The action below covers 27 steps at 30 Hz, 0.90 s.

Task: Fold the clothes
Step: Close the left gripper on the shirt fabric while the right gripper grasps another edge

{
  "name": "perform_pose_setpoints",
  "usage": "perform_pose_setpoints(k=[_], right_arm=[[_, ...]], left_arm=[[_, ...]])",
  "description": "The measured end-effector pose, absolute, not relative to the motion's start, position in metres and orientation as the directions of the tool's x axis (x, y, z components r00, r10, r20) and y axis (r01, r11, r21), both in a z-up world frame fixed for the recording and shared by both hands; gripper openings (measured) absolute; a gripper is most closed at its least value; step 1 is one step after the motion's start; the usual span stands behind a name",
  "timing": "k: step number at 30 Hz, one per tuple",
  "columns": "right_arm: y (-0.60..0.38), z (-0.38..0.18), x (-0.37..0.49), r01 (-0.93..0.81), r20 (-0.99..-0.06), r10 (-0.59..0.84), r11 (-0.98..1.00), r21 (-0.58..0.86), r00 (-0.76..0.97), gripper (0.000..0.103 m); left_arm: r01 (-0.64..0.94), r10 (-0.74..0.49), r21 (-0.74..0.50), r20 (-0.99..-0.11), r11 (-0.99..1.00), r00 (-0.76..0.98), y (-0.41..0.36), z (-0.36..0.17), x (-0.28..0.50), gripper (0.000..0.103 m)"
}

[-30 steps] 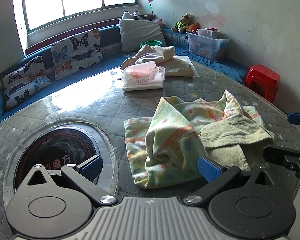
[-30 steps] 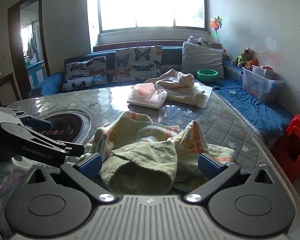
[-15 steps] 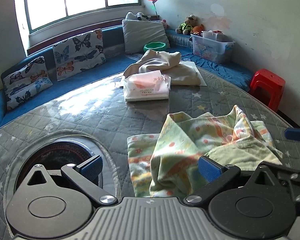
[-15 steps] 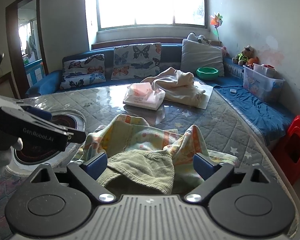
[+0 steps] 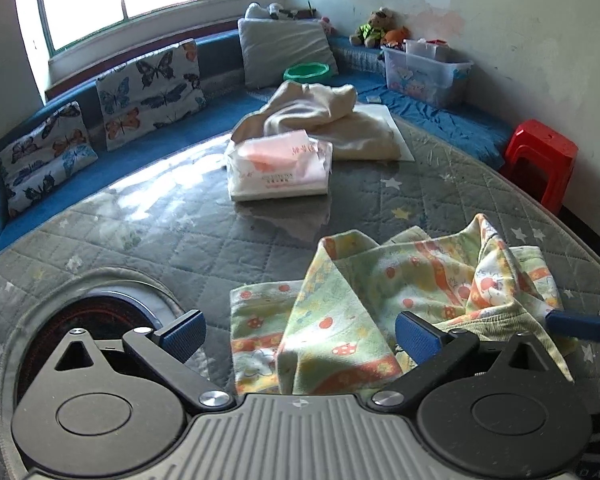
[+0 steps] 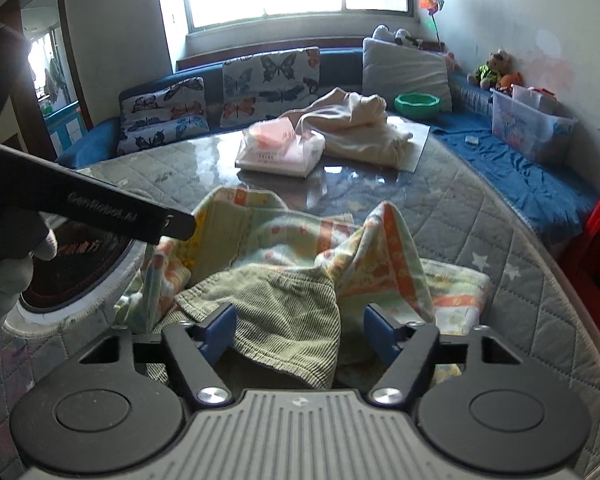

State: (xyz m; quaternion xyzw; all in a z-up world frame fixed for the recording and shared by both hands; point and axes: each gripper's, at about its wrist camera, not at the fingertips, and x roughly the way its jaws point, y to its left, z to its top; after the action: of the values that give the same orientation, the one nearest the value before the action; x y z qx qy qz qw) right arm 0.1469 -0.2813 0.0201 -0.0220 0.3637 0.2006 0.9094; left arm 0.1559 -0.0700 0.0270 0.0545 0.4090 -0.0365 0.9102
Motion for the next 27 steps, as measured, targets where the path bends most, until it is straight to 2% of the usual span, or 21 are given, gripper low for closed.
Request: perform_pose_setpoints(k=[2,4,5,7,8,10,13,18,27], right_arm=[[-0.282,0.018,0.147,-0.384,-0.678,0.354,0.916,0.113,0.644,0.06],[-0.286,0.015,0.145,-0.391,-0.68,0.364,0.912,0.122,0.636,0.051],[-0.287,0.014,0.144,-0.395,-0.681,0.369,0.91,0.126,0.632,0.047],[-0.29,0.013,0.143,-0.394,-0.68,0.369,0.91,0.126,0.633,0.04],[-0.29,0.013,0.14,-0.397,-0.68,0.371,0.909,0.127,0.633,0.036],[-0.291,0.014,0.135,-0.404,-0.678,0.377,0.906,0.127,0.631,0.029],[-0.292,0.015,0.127,-0.415,-0.675,0.385,0.901,0.127,0.629,0.018],[-0.294,0.017,0.113,-0.432,-0.671,0.398,0.893,0.127,0.625,0.012],[-0.3,0.022,0.091,-0.469,-0.663,0.431,0.873,0.135,0.612,0.005]], left_arm=[[0.115,-0.022,0.071,-0.758,0.991,0.652,-0.072,0.023,0.158,0.094],[0.123,-0.033,0.06,-0.771,0.991,0.636,-0.074,0.018,0.16,0.08],[0.122,-0.037,0.051,-0.778,0.991,0.627,-0.074,0.016,0.16,0.076],[0.136,-0.063,0.026,-0.789,0.99,0.611,-0.074,0.013,0.16,0.058],[0.14,-0.069,0.022,-0.791,0.99,0.609,-0.073,0.012,0.159,0.053],[0.148,-0.08,0.013,-0.794,0.989,0.603,-0.072,0.011,0.157,0.033],[0.159,-0.099,-0.003,-0.795,0.987,0.599,-0.07,0.01,0.152,0.017],[0.171,-0.12,-0.018,-0.786,0.985,0.606,-0.064,0.015,0.138,0.009],[0.175,-0.145,-0.045,-0.775,0.984,0.616,-0.047,0.02,0.111,0.007]])
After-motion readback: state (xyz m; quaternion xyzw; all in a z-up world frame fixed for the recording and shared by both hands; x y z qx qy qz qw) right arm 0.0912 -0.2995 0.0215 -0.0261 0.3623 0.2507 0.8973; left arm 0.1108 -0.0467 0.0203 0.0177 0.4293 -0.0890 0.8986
